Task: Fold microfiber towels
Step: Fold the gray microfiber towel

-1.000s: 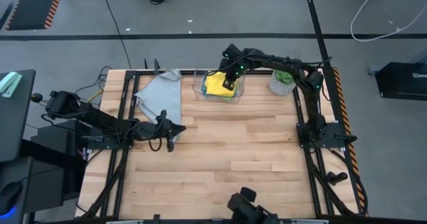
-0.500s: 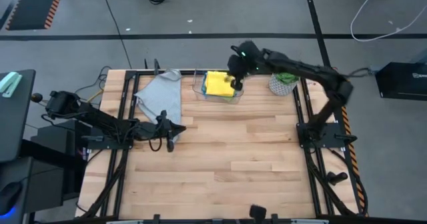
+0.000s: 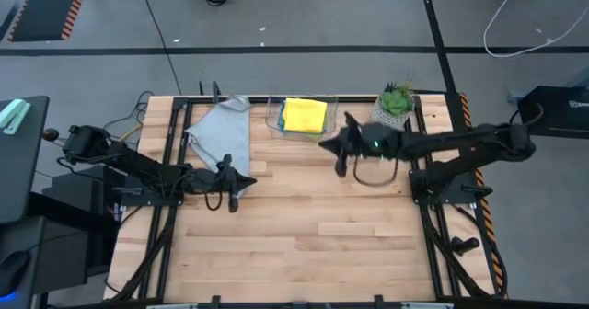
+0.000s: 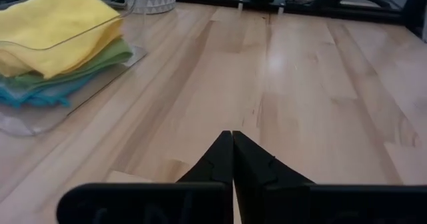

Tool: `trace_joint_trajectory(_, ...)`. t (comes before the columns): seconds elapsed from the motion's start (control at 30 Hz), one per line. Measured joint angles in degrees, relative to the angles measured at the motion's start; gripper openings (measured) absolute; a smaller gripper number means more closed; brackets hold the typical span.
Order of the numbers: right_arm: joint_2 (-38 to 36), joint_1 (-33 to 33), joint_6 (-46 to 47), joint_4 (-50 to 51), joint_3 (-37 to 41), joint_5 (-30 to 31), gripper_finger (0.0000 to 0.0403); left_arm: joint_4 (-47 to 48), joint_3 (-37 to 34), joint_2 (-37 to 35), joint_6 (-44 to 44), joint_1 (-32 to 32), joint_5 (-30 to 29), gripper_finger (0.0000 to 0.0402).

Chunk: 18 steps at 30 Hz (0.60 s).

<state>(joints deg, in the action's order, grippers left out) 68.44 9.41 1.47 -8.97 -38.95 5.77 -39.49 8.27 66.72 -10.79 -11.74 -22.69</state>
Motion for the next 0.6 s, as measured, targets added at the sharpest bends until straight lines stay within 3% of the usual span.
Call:
trace_joint_trajectory(0.17,-0.96,-9.32,2.74,-3.58,3.27,9.52,0.001,1.22,0.64,0.0,2.71,-1.76,0.05,0.0011)
trace_joint_trajectory(0.43,-0.61,-15.15,10.65,-3.62,3.2,9.81,0.0017,19.49,10.57,0.0,5.37,-5.48,0.05,0.0005)
trace_joint_trajectory(0.6,-0.61,-15.15,18.16,-3.28,3.2,7.57,0.0028,37.83,18.9,0.0,5.58,-7.27,0.03,0.0012)
